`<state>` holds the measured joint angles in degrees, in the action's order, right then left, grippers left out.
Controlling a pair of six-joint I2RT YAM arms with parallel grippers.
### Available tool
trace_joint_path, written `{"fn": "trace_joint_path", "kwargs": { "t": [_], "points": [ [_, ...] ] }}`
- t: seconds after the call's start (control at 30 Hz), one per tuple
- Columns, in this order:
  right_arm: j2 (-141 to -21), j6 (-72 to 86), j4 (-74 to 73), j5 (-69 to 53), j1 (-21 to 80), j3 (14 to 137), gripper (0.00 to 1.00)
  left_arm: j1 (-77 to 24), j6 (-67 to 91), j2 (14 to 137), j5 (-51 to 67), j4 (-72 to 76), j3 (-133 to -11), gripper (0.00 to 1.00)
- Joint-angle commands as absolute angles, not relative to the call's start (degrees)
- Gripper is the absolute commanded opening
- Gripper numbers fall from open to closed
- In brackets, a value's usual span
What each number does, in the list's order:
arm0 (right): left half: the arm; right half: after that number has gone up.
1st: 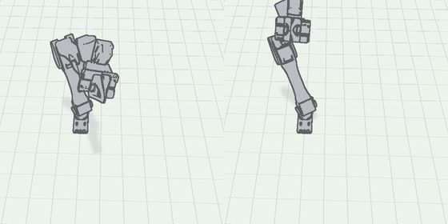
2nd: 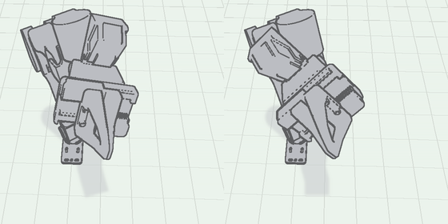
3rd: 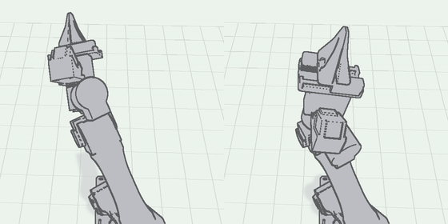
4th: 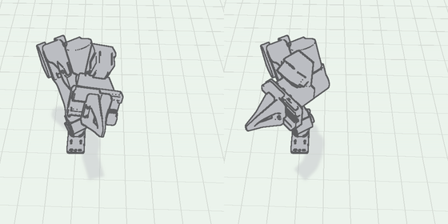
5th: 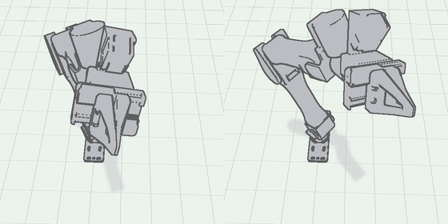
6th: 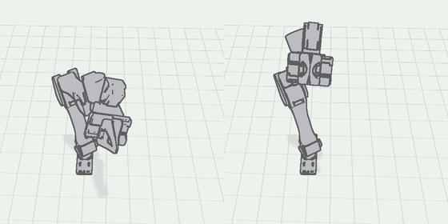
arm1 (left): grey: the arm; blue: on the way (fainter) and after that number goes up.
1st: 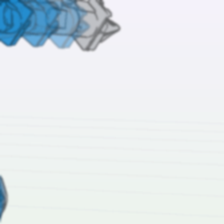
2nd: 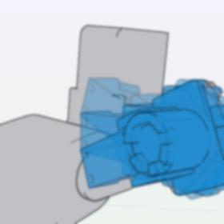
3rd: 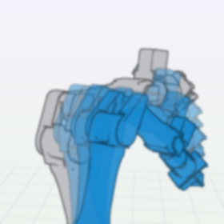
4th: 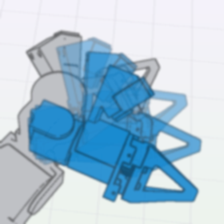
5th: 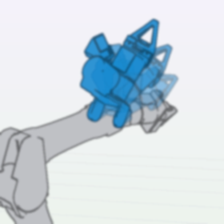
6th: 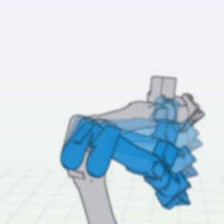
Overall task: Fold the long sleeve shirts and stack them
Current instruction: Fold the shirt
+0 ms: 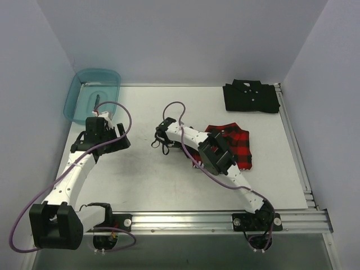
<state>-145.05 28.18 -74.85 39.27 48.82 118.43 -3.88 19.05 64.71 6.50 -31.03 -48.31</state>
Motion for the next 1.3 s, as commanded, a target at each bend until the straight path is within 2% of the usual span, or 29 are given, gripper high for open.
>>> {"fn": "trace_joint_path", "kwargs": {
  "t": [0.0,0.03,0.1,0.27,0.47,0.57,0.6,0.83,1.03,1.2,1.27],
  "points": [
    [-143.4,28.4,-85.1,36.2,53.3,123.2,0.58,-3.2,19.2,63.0,7.9,-28.0,-48.8,0.86],
    [-141.7,27.9,-84.2,35.7,54.0,123.7,0.64,-3.1,19.3,62.6,7.6,-27.7,-48.7,0.86],
    [-139.5,25.8,-80.7,31.8,55.7,124.4,0.67,-3.1,19.5,62.1,7.6,-27.3,-48.3,0.86],
    [-127.6,24.5,-71.4,24.5,56.4,119.0,0.67,-3.2,20.2,60.0,8.3,-25.4,-47.5,0.87],
    [-106.2,24.9,-59.4,17.9,51.2,99.2,0.71,-5.6,25.7,58.1,13.2,-24.5,-46.1,0.89],
    [-94.6,25.4,-53.2,13.6,45.4,88.3,0.74,-12.1,30.7,57.4,12.5,-23.7,-46.8,0.89],
    [-91.9,25.9,-52.1,13.4,43.9,85.7,0.74,-17.7,32.0,57.7,10.7,-23.3,-47.1,0.89],
    [-69.4,30.1,-43.1,11.0,33.0,67.3,0.70,-40.4,46.6,69.5,3.3,-10.8,-50.7,0.86],
    [-57.5,32.1,-38.8,9.5,28.0,56.7,0.69,-48.0,51.0,88.3,0.3,-4.9,-58.9,0.80],
    [-54.7,33.2,-37.4,7.1,27.7,52.0,0.69,-52.0,52.7,96.9,-2.5,-3.1,-62.4,0.73],
    [-54.7,33.8,-35.7,5.1,27.7,49.8,0.69,-52.5,53.9,99.4,-2.7,-1.1,-61.6,0.63]
  ]
}}
